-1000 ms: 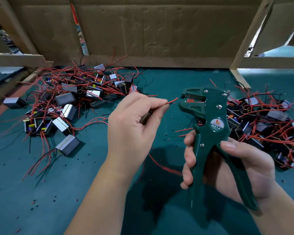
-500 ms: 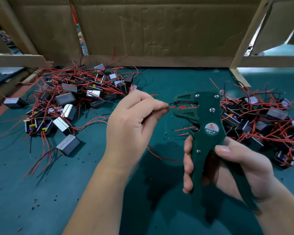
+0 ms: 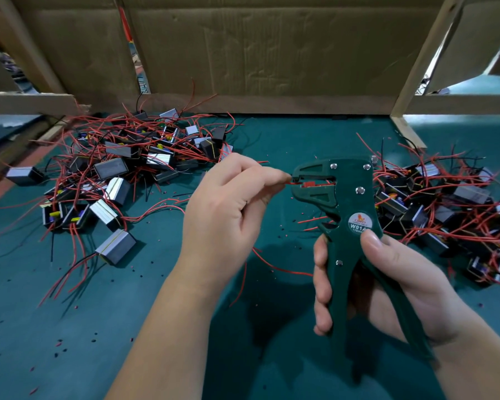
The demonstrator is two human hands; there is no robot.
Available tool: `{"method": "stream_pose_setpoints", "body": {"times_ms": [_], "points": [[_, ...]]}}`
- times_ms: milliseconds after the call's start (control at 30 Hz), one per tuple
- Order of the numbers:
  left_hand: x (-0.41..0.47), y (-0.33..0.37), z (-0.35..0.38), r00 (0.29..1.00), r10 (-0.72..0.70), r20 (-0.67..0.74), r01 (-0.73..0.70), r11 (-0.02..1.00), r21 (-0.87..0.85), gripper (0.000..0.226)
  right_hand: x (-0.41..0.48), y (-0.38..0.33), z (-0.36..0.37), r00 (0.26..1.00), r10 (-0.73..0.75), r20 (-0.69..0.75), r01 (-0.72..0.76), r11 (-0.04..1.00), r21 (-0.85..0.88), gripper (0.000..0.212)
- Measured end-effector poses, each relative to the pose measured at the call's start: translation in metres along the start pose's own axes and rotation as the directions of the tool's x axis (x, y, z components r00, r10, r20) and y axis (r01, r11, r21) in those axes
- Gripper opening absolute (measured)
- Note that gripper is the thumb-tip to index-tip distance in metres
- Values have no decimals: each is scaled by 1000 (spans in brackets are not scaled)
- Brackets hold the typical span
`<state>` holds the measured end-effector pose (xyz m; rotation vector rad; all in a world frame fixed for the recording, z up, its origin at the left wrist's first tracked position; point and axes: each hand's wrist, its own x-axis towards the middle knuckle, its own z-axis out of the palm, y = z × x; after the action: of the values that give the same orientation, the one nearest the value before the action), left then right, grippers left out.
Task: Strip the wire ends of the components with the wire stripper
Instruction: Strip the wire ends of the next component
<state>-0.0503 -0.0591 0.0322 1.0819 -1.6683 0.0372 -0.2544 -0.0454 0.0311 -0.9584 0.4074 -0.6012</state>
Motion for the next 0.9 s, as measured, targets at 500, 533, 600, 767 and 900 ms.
{"method": "stream_pose_setpoints", "body": {"times_ms": [500, 533, 600, 767, 900], "points": [[-2, -1, 4, 982, -164, 91, 156, 984, 91, 6, 9, 13, 15, 949, -98, -298, 89, 995, -44, 59], [-2, -1, 4, 980, -172, 98, 165, 983, 76, 10, 10, 13, 15, 954, -97, -285, 97, 995, -11, 58], [-3, -3, 3, 977, -183, 109, 178, 983, 54, 15, 11, 11, 12, 963, -120, -243, 142, 987, 77, 54], [0, -4, 1, 970, -236, 52, 238, 971, -28, 2, 10, 2, 5, 951, -57, -305, 97, 988, 119, 47], [3, -2, -1, 938, -343, 44, 344, 912, -222, 10, 10, 4, 5, 974, 34, -224, -6, 992, 123, 62]]}}
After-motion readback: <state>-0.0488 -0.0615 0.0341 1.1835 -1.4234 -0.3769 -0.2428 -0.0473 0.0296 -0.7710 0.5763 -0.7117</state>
